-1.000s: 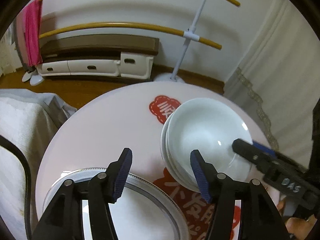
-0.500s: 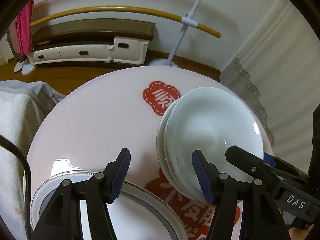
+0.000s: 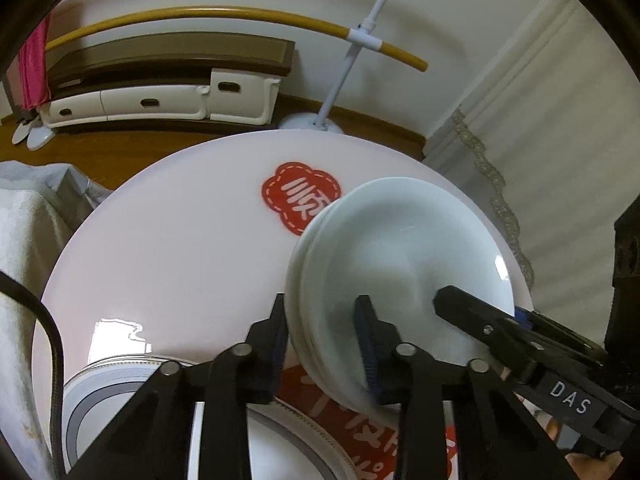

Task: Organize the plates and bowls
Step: 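Close both tools on the rim of the three nested white bowls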

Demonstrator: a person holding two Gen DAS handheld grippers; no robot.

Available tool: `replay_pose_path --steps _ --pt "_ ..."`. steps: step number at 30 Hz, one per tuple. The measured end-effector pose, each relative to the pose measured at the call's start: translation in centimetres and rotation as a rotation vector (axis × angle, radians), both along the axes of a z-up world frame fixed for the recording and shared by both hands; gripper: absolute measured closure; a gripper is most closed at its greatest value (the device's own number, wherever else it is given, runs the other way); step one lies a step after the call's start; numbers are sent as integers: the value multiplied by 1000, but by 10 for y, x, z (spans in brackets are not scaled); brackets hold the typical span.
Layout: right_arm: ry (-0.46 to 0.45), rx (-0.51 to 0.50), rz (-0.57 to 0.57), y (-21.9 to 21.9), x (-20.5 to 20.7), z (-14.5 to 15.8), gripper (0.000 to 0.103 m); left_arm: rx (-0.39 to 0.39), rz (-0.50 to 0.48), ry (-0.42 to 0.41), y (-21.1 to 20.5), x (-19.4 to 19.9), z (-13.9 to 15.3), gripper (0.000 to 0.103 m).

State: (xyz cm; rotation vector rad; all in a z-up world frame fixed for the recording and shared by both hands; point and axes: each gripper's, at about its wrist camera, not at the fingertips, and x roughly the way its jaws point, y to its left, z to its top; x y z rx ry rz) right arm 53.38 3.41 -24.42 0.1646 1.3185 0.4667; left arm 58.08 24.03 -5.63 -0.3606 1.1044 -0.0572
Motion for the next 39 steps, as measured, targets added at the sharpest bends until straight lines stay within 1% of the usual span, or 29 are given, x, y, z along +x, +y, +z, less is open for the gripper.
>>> replay_pose_path --steps 4,8,27,39 --pt "-3 -6 2 1 0 0 68 -12 25 -2 1 -4 -2 77" --pt "-9 -13 4 0 -2 1 68 1 33 1 -3 -4 0 78" --pt "-17 -23 -2 -2 -2 1 73 6 27 -4 -8 -8 2 79" --pt "-22 -29 -6 -3 -4 2 75 13 28 -9 -11 -9 2 79"
